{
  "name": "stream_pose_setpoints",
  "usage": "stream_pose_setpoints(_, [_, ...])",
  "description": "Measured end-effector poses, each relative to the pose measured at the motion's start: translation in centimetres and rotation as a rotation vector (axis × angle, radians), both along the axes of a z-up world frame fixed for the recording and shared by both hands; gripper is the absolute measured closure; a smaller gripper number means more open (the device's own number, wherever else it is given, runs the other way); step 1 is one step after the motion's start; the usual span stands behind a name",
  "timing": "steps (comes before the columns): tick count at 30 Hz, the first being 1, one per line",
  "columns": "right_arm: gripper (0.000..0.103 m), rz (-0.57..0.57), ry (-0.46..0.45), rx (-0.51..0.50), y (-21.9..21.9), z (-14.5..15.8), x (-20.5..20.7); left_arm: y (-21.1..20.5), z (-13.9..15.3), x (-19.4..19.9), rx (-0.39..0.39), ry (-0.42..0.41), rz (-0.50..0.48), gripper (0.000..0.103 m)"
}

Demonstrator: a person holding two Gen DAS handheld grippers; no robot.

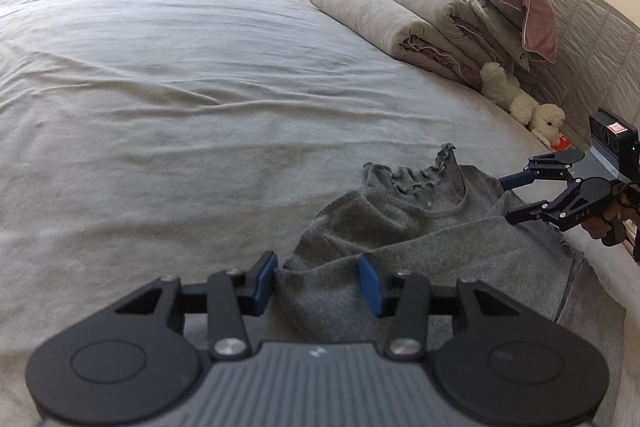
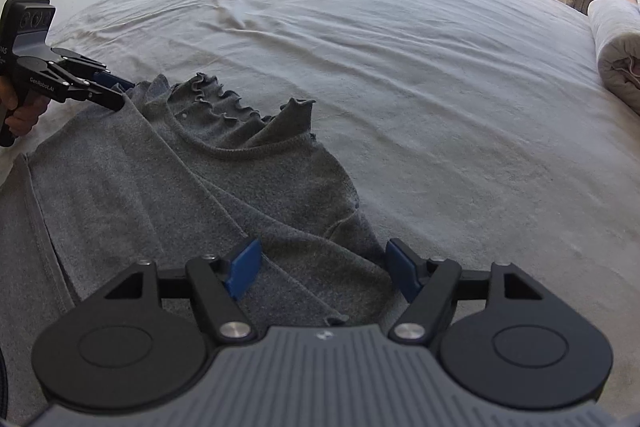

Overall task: Fold clothes
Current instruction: 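Grasp the collar end with both grippers and fold it over the hem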

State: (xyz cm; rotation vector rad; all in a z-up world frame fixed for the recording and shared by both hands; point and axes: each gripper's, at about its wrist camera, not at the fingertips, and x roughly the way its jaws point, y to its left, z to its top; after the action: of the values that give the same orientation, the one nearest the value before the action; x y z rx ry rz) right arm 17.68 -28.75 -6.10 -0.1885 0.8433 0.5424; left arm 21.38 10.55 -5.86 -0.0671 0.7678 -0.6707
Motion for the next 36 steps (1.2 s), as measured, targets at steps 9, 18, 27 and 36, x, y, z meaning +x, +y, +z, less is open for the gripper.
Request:
stream_pose_setpoints(9, [0.093,-0.046,-0.109,-0.028,1.9,0.5,-2.4,-1.2,0.5,-2.0,0.042,-0.102,0.022,0.094])
stream_pose_setpoints(18, [0.094,-0.111,-0.22,0.008,1.8,3.5,-5.5,-1.7,3.7,-6.2,0.092,-0.265,0.034,0.094])
stream_pose_setpoints(27, [0.094,-0.096,-0.292,0.008,2.3,5.3,-11.7,-1.4,6.7,-12.8,0.101,-0.375,0.005,0.095])
stream_pose_setpoints(36, [0.094,-0.056,-0.291,-0.019,3.1,3.9,-17.6,-1.2,5.0,-20.0,0.204,-0.382,-0.035,0.097])
